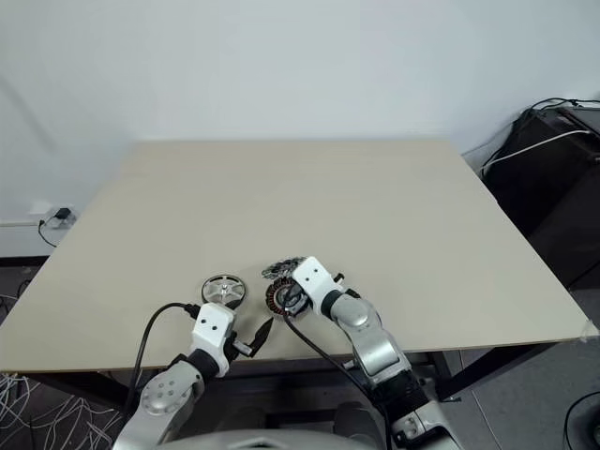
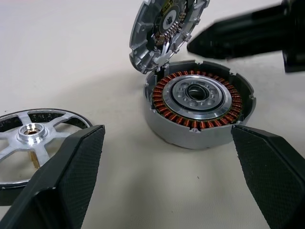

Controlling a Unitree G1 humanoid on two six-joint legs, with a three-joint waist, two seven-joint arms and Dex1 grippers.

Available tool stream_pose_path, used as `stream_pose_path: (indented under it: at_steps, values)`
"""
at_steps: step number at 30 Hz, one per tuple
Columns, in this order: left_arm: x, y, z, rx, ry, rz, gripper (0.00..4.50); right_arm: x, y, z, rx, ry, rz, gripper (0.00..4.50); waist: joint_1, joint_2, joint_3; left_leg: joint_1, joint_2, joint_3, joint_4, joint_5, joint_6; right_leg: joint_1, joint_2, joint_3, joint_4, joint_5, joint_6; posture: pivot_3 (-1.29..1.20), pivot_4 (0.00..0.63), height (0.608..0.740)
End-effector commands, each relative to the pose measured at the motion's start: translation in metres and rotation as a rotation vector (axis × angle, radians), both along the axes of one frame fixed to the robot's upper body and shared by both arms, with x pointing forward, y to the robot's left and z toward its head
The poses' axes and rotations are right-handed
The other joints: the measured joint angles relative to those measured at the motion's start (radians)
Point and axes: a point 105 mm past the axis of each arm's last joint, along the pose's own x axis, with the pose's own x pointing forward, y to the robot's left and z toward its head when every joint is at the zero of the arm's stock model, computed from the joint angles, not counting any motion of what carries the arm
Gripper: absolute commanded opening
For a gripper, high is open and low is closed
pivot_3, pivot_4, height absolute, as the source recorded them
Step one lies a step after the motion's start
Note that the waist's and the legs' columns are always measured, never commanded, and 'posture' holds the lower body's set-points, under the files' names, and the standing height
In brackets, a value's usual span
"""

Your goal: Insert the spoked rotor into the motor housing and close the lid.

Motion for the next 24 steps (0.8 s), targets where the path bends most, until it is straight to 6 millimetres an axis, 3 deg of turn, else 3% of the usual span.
stream_pose_path:
  at_steps: [1, 10, 24]
  values:
    - [0.005, 0.000, 0.012, -0.013, -0.048, 0.005, 4.50, -0.001, 0.006, 0.017, 0.047, -0.039, 0.030, 0.04, 0.000, 0.000, 0.000, 0.000, 0.000, 0.000, 0.000, 0.000, 0.000, 0.000, 0.000, 0.000, 0.000, 0.000, 0.000, 0.00, 0.000, 0.740]
    - [0.004, 0.000, 0.010, -0.013, -0.042, 0.014, 4.50, -0.020, 0.025, 0.006, 0.041, 0.059, 0.163, 0.04, 0.000, 0.000, 0.000, 0.000, 0.000, 0.000, 0.000, 0.000, 0.000, 0.000, 0.000, 0.000, 0.000, 0.000, 0.000, 0.00, 0.000, 0.740]
    - [0.004, 0.002, 0.010, -0.013, -0.042, 0.023, 4.50, -0.006, 0.022, -0.008, -0.004, 0.086, 0.101, 0.04, 0.000, 0.000, 0.000, 0.000, 0.000, 0.000, 0.000, 0.000, 0.000, 0.000, 0.000, 0.000, 0.000, 0.000, 0.000, 0.00, 0.000, 0.740]
